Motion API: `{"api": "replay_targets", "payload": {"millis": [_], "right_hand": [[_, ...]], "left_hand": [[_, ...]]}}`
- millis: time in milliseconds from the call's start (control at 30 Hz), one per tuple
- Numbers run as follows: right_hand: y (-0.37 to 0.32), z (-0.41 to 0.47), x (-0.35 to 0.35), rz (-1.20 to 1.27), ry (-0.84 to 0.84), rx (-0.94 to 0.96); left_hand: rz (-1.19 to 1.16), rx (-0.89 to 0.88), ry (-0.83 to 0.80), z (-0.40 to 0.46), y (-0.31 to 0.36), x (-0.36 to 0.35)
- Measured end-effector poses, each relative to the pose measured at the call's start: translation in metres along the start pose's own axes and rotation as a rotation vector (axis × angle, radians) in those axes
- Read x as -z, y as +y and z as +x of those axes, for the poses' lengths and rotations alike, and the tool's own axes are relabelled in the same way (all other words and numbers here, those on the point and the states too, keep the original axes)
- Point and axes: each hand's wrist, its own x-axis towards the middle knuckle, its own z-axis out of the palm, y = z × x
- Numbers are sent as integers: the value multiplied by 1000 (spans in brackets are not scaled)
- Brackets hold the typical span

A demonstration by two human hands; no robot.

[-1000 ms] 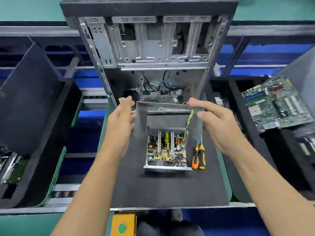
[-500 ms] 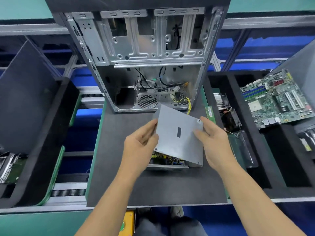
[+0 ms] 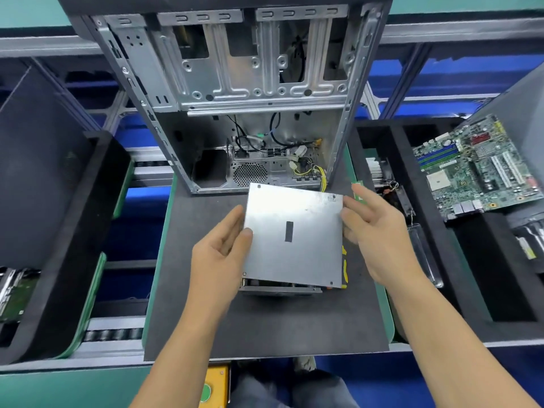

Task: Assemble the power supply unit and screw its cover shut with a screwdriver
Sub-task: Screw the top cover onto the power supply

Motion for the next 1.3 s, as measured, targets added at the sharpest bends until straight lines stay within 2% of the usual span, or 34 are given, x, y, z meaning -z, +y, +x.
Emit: {"api": "replay_targets", "payload": {"millis": [100,233,400,533,633,733,833,1067,1300], "right_hand": [[-7,4,-4,-54,1,-37],[-4,6,-10,-428,-40,-30],[-1,6,-23,-438,1,-12],[1,12,-31,-536,-12,24],[8,18,-22,-491,-78,-88],[22,17,-19,-275,-215,-303],[39,11,-22,-9,-331,-507],[47,11,-22,-13,-172,-554],[49,8,-27,-88,-124,-568]], "left_hand": [[36,43,-51,6,-1,0],[159,53,-97,8,-3,-4],[269,43,-24,13,-6,0],[256,64,52,12,-14,3],[215,180,101,18,-18,2],[154,427,-41,24,-22,4],[120,480,-95,24,-25,4],[201,451,40,21,-18,-17],[91,493,76,19,-18,-17]]}}
